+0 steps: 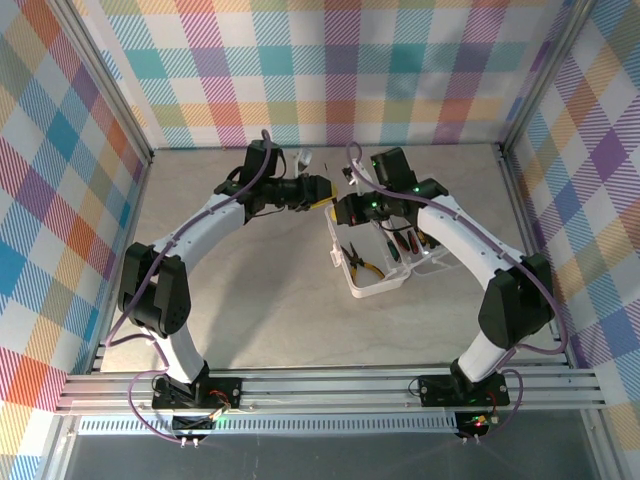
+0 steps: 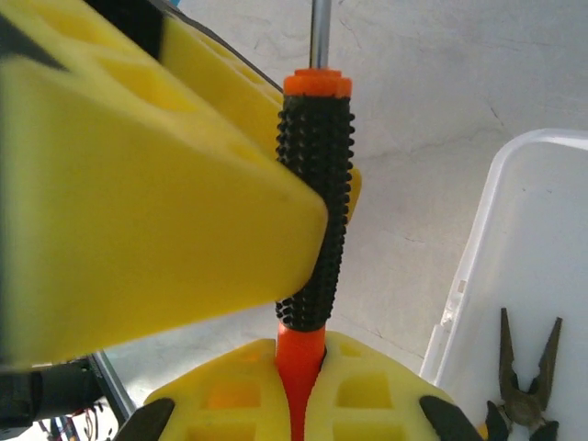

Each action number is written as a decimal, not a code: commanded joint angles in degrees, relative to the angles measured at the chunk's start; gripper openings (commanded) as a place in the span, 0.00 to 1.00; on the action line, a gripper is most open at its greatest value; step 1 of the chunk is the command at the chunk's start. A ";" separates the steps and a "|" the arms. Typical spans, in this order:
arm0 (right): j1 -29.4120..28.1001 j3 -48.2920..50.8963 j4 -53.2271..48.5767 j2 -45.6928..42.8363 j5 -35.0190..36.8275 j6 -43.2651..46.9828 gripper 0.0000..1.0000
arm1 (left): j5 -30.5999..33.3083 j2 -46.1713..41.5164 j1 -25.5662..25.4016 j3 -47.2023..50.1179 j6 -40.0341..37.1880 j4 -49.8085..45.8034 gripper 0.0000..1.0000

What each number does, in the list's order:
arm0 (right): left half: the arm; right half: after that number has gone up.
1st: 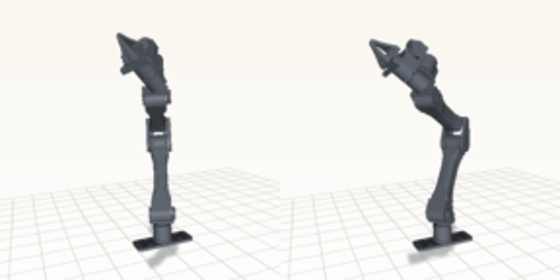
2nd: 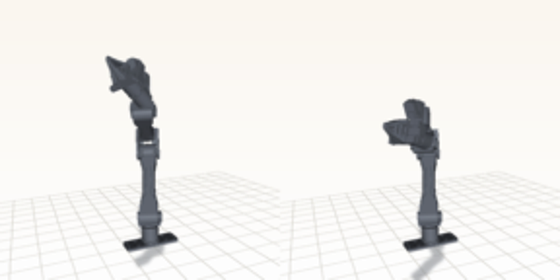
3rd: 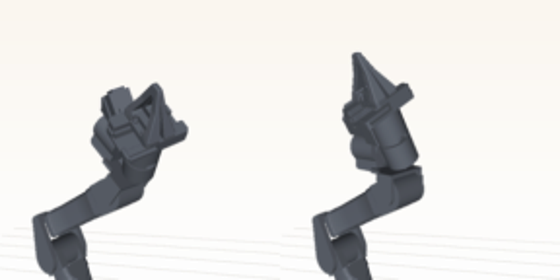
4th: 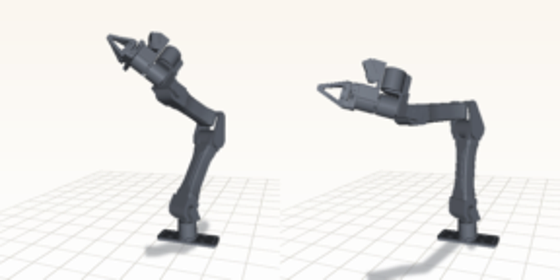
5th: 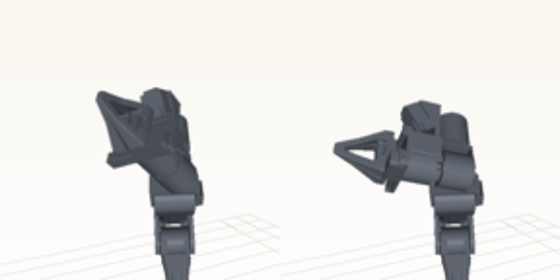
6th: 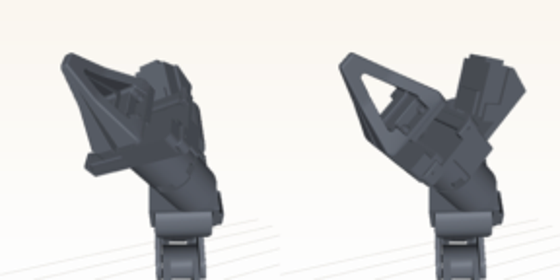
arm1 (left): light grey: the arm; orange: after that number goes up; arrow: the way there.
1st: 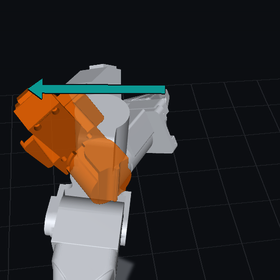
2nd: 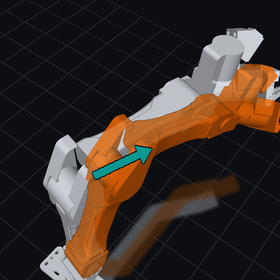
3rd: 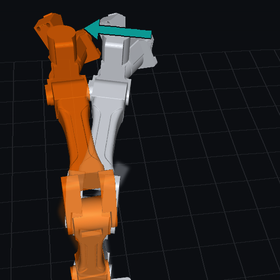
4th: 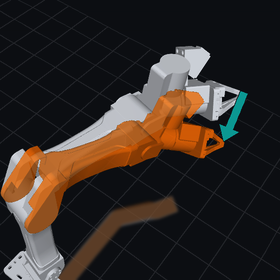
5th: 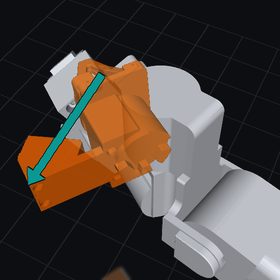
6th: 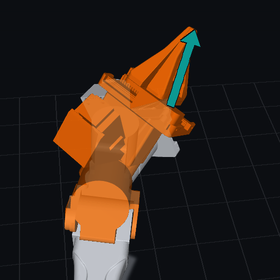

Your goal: Pack the tool kit

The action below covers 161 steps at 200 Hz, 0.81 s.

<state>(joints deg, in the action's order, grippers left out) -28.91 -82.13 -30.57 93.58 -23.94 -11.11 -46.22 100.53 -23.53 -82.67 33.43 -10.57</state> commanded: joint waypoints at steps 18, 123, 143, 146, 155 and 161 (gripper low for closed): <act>5.81 4.89 -9.45 -9.26 8.95 4.27 0.00 | 8.89 -2.44 5.87 -2.67 -10.24 -15.93 0.92; 17.21 7.13 -22.27 -9.28 40.79 7.10 0.00 | 49.21 -0.30 13.06 2.98 -20.05 -34.78 1.00; 17.58 6.48 -22.43 -8.04 43.13 8.14 0.00 | 50.59 -0.18 13.07 3.98 -20.33 -35.33 1.00; 17.64 6.35 -22.44 -7.88 43.25 8.33 0.00 | 50.66 -0.23 13.07 4.12 -20.33 -35.27 1.00; 17.83 6.12 -22.35 -7.40 43.54 8.77 0.00 | 50.53 -0.33 13.07 4.10 -20.34 -35.16 1.00; 17.91 5.89 -22.27 -7.11 43.54 9.19 0.00 | 50.32 -0.20 13.07 3.99 -20.33 -35.14 1.00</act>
<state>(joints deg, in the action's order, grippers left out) -11.55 -75.02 -51.59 85.49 15.99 -4.12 1.10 100.14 -10.94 -79.05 14.48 -43.72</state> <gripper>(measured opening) 0.086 0.996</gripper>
